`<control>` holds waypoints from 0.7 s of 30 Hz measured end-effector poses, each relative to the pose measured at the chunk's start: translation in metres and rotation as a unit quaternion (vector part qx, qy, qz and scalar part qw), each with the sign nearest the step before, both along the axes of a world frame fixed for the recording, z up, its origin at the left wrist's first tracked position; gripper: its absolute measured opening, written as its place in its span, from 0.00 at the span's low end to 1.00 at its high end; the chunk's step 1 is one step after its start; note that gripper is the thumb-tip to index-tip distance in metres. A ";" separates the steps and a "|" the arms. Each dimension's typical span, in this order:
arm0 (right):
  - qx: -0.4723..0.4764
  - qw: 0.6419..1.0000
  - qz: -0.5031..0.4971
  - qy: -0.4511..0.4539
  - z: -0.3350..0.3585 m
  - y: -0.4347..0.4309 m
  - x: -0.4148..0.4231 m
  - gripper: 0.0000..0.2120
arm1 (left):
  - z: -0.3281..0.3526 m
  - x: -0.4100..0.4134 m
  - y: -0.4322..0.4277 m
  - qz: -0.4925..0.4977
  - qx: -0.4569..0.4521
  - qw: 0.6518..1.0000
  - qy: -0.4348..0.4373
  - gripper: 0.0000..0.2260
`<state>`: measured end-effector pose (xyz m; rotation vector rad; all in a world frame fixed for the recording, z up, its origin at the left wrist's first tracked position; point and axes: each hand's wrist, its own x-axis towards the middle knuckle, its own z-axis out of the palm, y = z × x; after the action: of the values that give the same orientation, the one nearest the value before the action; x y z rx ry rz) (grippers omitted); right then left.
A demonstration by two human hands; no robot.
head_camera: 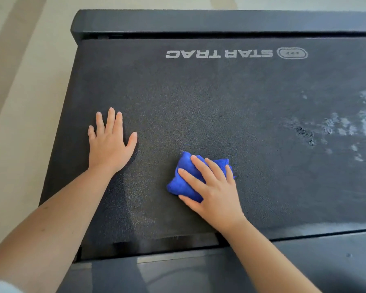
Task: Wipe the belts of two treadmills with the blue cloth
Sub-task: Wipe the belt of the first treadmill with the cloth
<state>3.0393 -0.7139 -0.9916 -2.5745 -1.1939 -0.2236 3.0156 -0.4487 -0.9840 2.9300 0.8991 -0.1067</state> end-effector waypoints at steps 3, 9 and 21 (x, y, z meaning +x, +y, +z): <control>-0.006 0.999 -0.045 -0.008 -0.004 -0.037 0.030 0.22 | 0.000 0.000 0.001 0.000 -0.003 1.000 -0.001 0.29; 0.004 0.968 -0.252 0.011 -0.001 -0.082 0.052 0.25 | -0.001 0.001 0.000 0.002 0.001 1.000 -0.003 0.29; 0.010 0.993 -0.113 -0.018 -0.006 0.001 -0.034 0.22 | -0.003 0.001 0.000 0.003 0.007 1.000 -0.001 0.29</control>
<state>3.0053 -0.7132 -0.9974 -2.6965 -0.9032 -0.3301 3.0163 -0.4487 -0.9865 2.9397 0.9118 -0.0983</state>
